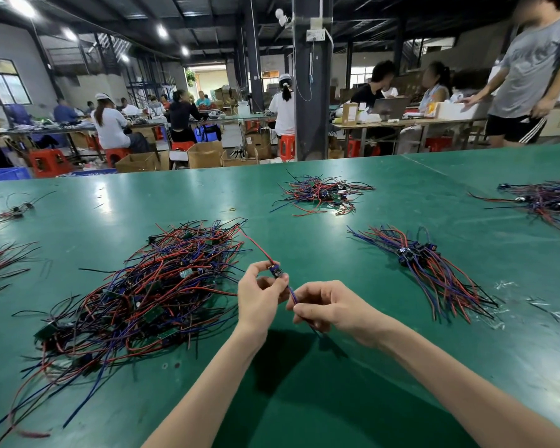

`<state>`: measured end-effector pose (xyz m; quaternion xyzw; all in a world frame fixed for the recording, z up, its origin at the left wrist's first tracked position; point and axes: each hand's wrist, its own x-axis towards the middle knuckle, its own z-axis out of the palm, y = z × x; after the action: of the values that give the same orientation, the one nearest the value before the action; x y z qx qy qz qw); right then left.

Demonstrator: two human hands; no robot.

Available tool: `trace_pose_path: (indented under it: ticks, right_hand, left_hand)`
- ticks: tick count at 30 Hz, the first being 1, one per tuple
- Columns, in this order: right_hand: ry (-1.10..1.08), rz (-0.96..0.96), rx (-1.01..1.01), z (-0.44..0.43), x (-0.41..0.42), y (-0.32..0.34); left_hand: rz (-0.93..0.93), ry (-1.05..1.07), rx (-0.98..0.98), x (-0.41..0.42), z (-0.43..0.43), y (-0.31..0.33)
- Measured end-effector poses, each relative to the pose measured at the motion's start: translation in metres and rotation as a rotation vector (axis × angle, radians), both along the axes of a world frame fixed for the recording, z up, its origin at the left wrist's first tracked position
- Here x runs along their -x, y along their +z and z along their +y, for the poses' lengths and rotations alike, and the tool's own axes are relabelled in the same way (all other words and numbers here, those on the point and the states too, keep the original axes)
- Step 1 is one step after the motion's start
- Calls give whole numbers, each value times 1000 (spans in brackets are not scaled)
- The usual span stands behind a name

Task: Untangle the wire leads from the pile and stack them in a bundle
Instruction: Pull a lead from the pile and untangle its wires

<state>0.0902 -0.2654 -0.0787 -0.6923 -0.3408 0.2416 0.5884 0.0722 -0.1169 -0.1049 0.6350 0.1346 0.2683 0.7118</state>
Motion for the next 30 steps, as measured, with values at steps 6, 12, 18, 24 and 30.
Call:
trace_pose_path:
  ticks: [6, 12, 18, 24, 30]
  right_hand:
    - [24, -29, 34, 0, -1, -1]
    - [19, 61, 88, -1, -7, -3]
    - [-100, 208, 155, -2, -16, -9]
    - [-70, 142, 231, -8, -19, -8]
    - [-13, 76, 269, -12, -18, -2]
  left_hand:
    - [-12, 20, 86, -1, 8, -1]
    - [-31, 42, 124, -3, 9, 1]
    - [-68, 98, 251, -2, 15, 7]
    - [-92, 114, 229, -1, 17, 12]
    - [-81, 136, 228, 0, 20, 11]
